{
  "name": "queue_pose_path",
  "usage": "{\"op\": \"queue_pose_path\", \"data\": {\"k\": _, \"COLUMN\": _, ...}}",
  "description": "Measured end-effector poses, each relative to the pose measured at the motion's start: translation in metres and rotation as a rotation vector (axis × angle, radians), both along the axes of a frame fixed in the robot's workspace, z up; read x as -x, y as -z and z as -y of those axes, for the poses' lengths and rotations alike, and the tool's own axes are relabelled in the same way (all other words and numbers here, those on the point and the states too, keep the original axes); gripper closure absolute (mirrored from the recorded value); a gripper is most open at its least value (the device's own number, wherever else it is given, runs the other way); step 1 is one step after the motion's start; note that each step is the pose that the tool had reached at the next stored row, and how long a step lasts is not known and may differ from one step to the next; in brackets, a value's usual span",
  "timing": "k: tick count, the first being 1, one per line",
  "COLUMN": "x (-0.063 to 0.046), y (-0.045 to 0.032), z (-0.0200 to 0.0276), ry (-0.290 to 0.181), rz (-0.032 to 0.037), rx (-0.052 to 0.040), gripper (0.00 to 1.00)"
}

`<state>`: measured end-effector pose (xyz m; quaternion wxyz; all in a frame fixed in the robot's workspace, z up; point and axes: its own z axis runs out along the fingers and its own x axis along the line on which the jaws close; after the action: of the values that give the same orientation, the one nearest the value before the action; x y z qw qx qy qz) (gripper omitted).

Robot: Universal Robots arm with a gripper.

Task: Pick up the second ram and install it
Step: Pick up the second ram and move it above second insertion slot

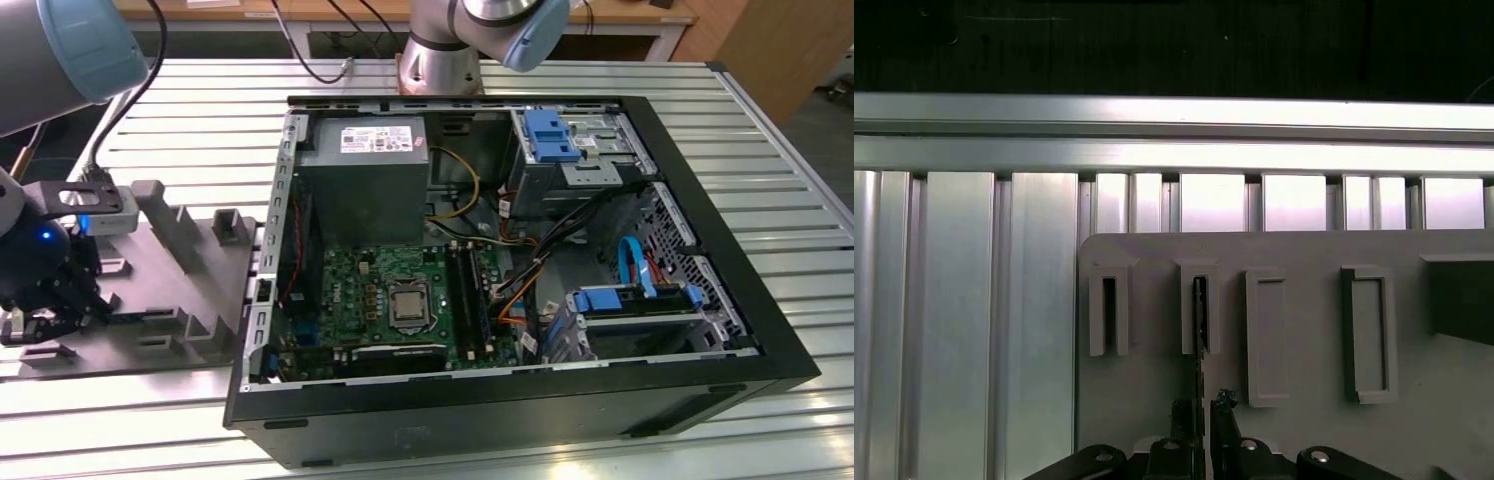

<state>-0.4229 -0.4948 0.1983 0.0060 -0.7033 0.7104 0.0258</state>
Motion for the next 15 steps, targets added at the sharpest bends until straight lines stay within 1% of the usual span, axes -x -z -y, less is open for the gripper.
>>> {"op": "queue_pose_path", "data": {"k": 15, "x": -0.0008, "y": -0.0009, "z": 0.0, "ry": 0.0, "rz": -0.0001, "rx": 0.0001, "gripper": 0.79}}
